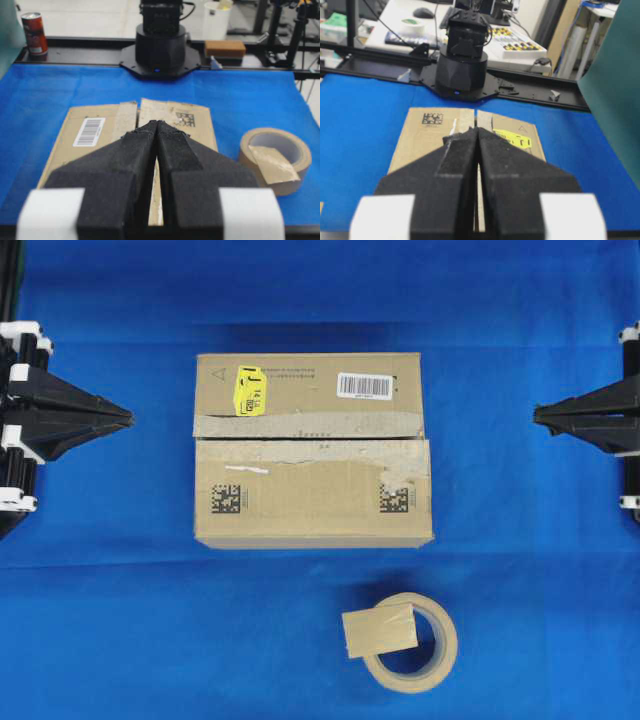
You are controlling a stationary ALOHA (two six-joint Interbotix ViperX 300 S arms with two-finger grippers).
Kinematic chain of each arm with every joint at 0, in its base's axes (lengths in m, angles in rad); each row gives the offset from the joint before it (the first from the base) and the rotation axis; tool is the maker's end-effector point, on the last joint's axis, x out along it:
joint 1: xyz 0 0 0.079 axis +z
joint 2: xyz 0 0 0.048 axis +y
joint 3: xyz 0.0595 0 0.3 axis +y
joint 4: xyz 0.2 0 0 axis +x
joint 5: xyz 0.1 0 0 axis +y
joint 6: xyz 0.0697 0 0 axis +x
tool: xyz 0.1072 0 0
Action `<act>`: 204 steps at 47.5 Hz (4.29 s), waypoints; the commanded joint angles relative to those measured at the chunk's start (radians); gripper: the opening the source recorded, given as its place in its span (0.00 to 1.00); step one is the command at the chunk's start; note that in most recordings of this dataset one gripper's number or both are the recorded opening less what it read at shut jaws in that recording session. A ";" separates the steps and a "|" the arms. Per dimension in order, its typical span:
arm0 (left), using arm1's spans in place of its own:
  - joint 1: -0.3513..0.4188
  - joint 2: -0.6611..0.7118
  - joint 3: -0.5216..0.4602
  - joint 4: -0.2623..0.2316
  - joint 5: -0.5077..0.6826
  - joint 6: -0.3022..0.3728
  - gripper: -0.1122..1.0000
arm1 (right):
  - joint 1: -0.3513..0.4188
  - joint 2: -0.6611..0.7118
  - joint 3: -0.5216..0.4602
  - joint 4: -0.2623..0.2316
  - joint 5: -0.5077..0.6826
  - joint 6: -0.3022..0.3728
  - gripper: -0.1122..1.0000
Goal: Apply tape along the seams of the closed cardboard box to seal it securely.
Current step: 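Move the left gripper down toward the beige tape roll, then grasp the loose tape strip on the roll with the left gripper, then peel the tape strip off the roll, pulling it toward the box, then lay the tape strip across the box's center seam with the left gripper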
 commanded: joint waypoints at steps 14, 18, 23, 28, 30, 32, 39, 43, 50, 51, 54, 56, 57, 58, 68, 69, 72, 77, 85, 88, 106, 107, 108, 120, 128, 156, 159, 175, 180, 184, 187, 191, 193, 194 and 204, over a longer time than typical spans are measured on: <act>-0.201 0.091 -0.020 -0.009 -0.115 0.267 0.10 | -0.006 0.006 -0.054 0.006 0.071 0.006 0.10; -0.241 0.147 -0.020 -0.009 -0.181 0.345 0.10 | -0.006 0.006 -0.054 0.006 0.067 0.006 0.10; -0.268 0.225 -0.028 -0.009 -0.235 0.443 0.10 | -0.006 0.009 -0.052 0.006 0.067 0.006 0.10; -0.287 0.322 -0.049 -0.008 -0.255 0.546 0.10 | -0.006 0.014 -0.054 0.006 0.066 0.006 0.10; -0.293 0.356 -0.060 -0.009 -0.255 0.580 0.11 | -0.006 0.014 -0.052 0.006 0.063 0.006 0.10; -0.299 0.394 -0.071 -0.008 -0.253 0.615 0.14 | -0.006 0.014 -0.052 0.006 0.057 0.006 0.10; -0.324 0.555 -0.127 -0.009 -0.219 0.784 0.43 | -0.008 0.014 -0.055 0.006 0.043 0.005 0.10; -0.334 0.643 -0.166 -0.009 -0.176 0.916 0.65 | -0.012 0.014 -0.057 0.006 0.040 0.005 0.10; -0.337 0.781 -0.239 -0.012 -0.107 1.167 0.69 | -0.015 0.015 -0.055 0.006 0.040 0.005 0.10; -0.339 0.796 -0.247 -0.015 -0.107 1.193 0.68 | -0.015 0.017 -0.055 0.006 0.040 0.005 0.10; -0.342 0.838 -0.273 -0.028 -0.104 1.269 0.69 | -0.017 0.018 -0.054 0.006 0.040 0.005 0.10; -0.345 0.865 -0.290 -0.032 -0.104 1.305 0.69 | -0.017 0.020 -0.054 0.006 0.040 0.005 0.10; -0.345 0.879 -0.299 -0.034 -0.104 1.319 0.69 | -0.015 0.020 -0.054 0.006 0.040 0.005 0.10; -0.345 0.899 -0.313 -0.034 -0.104 1.330 0.69 | -0.015 0.021 -0.054 0.006 0.040 0.005 0.10; -0.354 1.062 -0.437 -0.034 -0.124 1.353 0.69 | -0.017 0.021 -0.054 0.003 0.040 0.003 0.10; -0.356 1.077 -0.451 -0.034 -0.129 1.353 0.69 | -0.017 0.021 -0.054 0.003 0.040 0.003 0.10; -0.357 1.123 -0.489 -0.032 -0.140 1.353 0.69 | -0.017 0.021 -0.054 0.003 0.043 0.002 0.10; -0.357 1.161 -0.528 -0.034 -0.144 1.350 0.69 | -0.017 0.020 -0.054 0.003 0.043 0.000 0.10; -0.357 1.192 -0.569 -0.032 -0.143 1.348 0.68 | -0.017 0.023 -0.054 0.003 0.049 -0.002 0.10; -0.357 1.206 -0.586 -0.032 -0.143 1.348 0.68 | -0.017 0.025 -0.052 0.002 0.052 -0.002 0.10; -0.351 1.270 -0.670 -0.032 -0.097 1.341 0.68 | -0.017 0.028 -0.051 0.002 0.071 -0.003 0.10; -0.351 1.270 -0.672 -0.034 -0.095 1.341 0.68 | -0.017 0.028 -0.051 0.002 0.072 -0.003 0.10; -0.350 1.272 -0.673 -0.032 -0.094 1.341 0.68 | -0.017 0.028 -0.051 0.000 0.072 -0.003 0.10; -0.351 1.270 -0.672 -0.032 -0.072 1.338 0.44 | -0.017 0.028 -0.051 0.000 0.074 -0.003 0.10; -0.350 1.262 -0.663 -0.032 -0.058 1.333 0.11 | -0.015 0.028 -0.051 0.002 0.080 -0.003 0.10; -0.314 0.985 -0.531 -0.028 0.009 1.430 0.10 | -0.017 0.023 -0.057 0.000 0.080 0.003 0.10; -0.299 0.950 -0.509 -0.029 0.003 1.451 0.10 | -0.017 0.015 -0.060 0.002 0.081 0.003 0.10; -0.210 0.759 -0.400 -0.028 -0.127 1.509 0.10 | -0.017 -0.005 -0.095 0.000 0.106 -0.005 0.10; -0.195 0.713 -0.377 -0.028 -0.184 1.513 0.10 | -0.017 -0.006 -0.109 0.000 0.120 -0.006 0.10; -0.172 0.686 -0.368 -0.018 -0.181 1.514 0.10 | -0.017 -0.008 -0.118 -0.002 0.133 -0.006 0.10; -0.152 0.676 -0.367 -0.015 -0.170 1.514 0.10 | -0.017 -0.008 -0.126 -0.005 0.140 -0.006 0.10; -0.123 0.678 -0.373 -0.015 -0.150 1.516 0.10 | -0.017 -0.008 -0.132 -0.006 0.141 -0.009 0.10; -0.110 0.680 -0.377 -0.015 -0.141 1.516 0.10 | -0.015 -0.008 -0.135 -0.009 0.141 -0.011 0.10; -0.103 0.683 -0.380 -0.014 -0.137 1.516 0.10 | -0.017 -0.008 -0.137 -0.009 0.141 -0.012 0.10; -0.031 0.726 -0.431 -0.011 -0.069 1.516 0.10 | -0.017 -0.006 -0.141 -0.028 0.141 -0.015 0.10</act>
